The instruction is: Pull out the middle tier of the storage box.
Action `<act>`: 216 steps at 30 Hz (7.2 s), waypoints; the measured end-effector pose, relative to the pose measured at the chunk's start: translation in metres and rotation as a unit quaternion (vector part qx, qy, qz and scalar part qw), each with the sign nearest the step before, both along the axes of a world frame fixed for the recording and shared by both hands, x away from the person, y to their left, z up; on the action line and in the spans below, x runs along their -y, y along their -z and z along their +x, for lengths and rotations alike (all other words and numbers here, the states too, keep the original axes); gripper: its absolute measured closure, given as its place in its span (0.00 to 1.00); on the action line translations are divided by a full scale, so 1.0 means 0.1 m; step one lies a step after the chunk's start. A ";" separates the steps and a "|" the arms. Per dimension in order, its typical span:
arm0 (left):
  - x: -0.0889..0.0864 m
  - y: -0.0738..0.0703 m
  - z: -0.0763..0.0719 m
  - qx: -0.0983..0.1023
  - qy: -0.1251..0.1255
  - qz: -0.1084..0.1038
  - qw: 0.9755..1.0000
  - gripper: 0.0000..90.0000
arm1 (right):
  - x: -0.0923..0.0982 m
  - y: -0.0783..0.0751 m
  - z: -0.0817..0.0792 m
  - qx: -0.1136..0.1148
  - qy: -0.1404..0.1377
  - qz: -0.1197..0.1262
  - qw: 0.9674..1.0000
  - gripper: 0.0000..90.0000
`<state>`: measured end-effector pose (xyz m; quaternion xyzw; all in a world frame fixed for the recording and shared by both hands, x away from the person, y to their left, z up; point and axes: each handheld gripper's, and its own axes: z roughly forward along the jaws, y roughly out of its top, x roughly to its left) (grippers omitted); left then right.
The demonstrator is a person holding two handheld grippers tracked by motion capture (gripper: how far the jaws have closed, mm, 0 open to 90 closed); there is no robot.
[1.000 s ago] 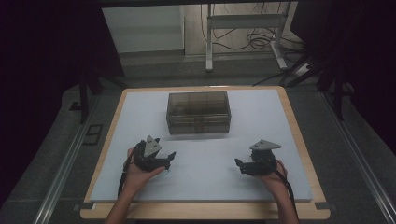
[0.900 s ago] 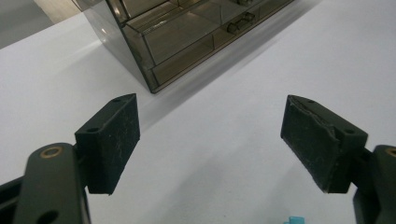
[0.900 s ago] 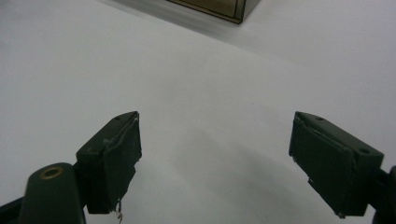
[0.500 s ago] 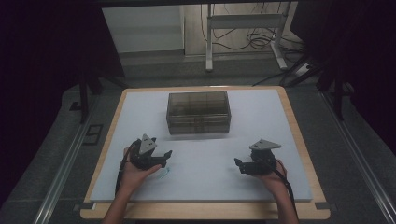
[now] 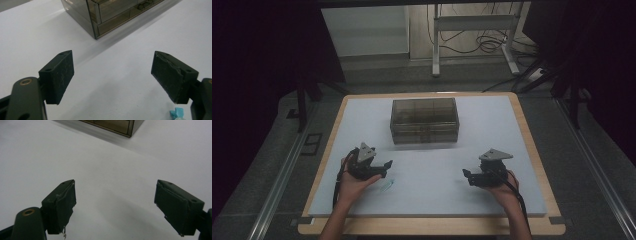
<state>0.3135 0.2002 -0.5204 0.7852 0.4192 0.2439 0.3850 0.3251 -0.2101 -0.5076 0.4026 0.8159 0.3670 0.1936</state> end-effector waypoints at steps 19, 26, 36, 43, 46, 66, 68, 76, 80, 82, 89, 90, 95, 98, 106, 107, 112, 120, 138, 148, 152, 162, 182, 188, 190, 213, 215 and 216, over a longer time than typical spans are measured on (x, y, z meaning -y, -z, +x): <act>-0.05 0.07 0.13 -0.011 -0.001 0.002 1.000 0.25 | -0.02 -0.05 0.05 0.013 -0.005 -0.001 1.000 0.24; -0.03 0.03 0.22 -0.005 0.002 -0.001 1.000 0.29 | -0.04 -0.09 0.14 0.017 -0.014 0.010 1.000 0.27; 0.02 0.02 0.29 0.007 0.008 -0.001 1.000 0.35 | -0.05 -0.17 0.28 0.032 -0.018 0.029 0.999 0.35; 0.06 -0.03 0.35 0.015 0.015 -0.003 1.000 0.40 | -0.12 -0.20 0.38 0.038 -0.027 0.021 0.999 0.42; 0.06 -0.01 0.36 0.012 0.014 0.000 1.000 0.41 | -0.15 -0.19 0.44 0.037 -0.033 0.022 0.999 0.44; 0.15 -0.05 0.48 0.017 0.015 0.000 1.000 0.49 | -0.20 -0.19 0.64 0.039 -0.041 0.026 0.998 0.57; 0.15 -0.05 0.49 0.021 0.015 -0.006 1.000 0.51 | -0.21 -0.19 0.66 0.038 -0.044 0.024 0.998 0.58; 0.17 -0.02 0.52 0.023 0.011 -0.013 1.000 0.57 | -0.22 -0.18 0.74 0.036 -0.051 0.020 0.998 0.62; 0.17 -0.01 0.54 0.026 0.010 -0.016 0.999 0.59 | -0.24 -0.17 0.76 0.036 -0.053 0.021 0.998 0.63; 0.17 -0.01 0.55 0.026 0.010 -0.016 0.999 0.60 | -0.25 -0.16 0.77 0.037 -0.054 0.021 0.998 0.63; 0.18 0.02 0.57 0.025 0.012 -0.013 1.000 0.61 | -0.26 -0.13 0.83 0.036 -0.054 0.023 0.998 0.64; 0.18 0.02 0.57 0.026 0.012 -0.014 0.999 0.62 | -0.26 -0.13 0.83 0.035 -0.054 0.024 0.998 0.64; 0.20 0.01 0.57 0.030 0.012 -0.014 0.999 0.64 | -0.29 -0.12 0.85 0.039 -0.058 0.024 0.997 0.64; 0.21 0.02 0.58 0.030 0.011 -0.015 0.999 0.64 | -0.30 -0.12 0.86 0.042 -0.059 0.025 0.997 0.64; 0.22 0.02 0.59 0.034 0.012 -0.016 0.999 0.65 | -0.30 -0.11 0.89 0.042 -0.059 0.024 0.997 0.64; 0.22 0.02 0.59 0.034 0.012 -0.016 0.999 0.65 | -0.30 -0.11 0.90 0.043 -0.060 0.023 0.997 0.64; 0.26 -0.01 0.62 0.036 0.018 -0.003 0.999 0.65 | -0.32 -0.09 0.92 0.043 -0.065 0.024 0.997 0.66; 0.30 -0.03 0.64 0.032 0.015 0.007 0.999 0.67 | -0.35 -0.08 0.94 0.041 -0.074 0.026 0.996 0.69; 0.30 -0.03 0.64 0.034 0.001 0.014 0.999 0.79 | -0.32 -0.04 0.99 0.041 -0.074 0.030 0.996 0.82; 0.29 0.02 0.63 0.034 0.001 0.010 0.999 0.83 | -0.32 -0.03 0.99 0.046 -0.074 0.023 0.996 0.85; 0.29 0.02 0.62 0.035 0.002 0.011 0.999 0.83 | -0.33 -0.03 0.99 0.050 -0.078 0.015 0.996 0.86; 0.28 0.03 0.56 0.038 0.003 0.006 0.999 0.84 | -0.31 -0.04 0.95 0.051 -0.083 0.013 0.995 0.86; 0.27 0.03 0.49 0.040 0.008 0.001 0.999 0.84 | -0.29 -0.02 0.87 0.054 -0.084 0.022 0.995 0.86; 0.27 0.04 0.46 0.042 0.009 -0.001 0.999 0.84 | -0.28 -0.02 0.83 0.055 -0.084 0.024 0.995 0.86; 0.27 0.04 0.44 0.042 0.010 -0.002 0.999 0.84 | -0.28 -0.02 0.82 0.055 -0.085 0.024 0.995 0.86; 0.26 0.05 0.33 0.043 0.013 -0.011 0.999 0.85 | -0.26 -0.01 0.69 0.060 -0.093 0.019 0.994 0.86; 0.26 0.05 0.31 0.044 0.014 -0.011 0.999 0.85 | -0.26 -0.01 0.68 0.063 -0.093 0.020 0.993 0.86; 0.26 0.05 0.30 0.044 0.014 -0.011 0.999 0.85 | -0.26 -0.01 0.68 0.062 -0.093 0.020 0.994 0.86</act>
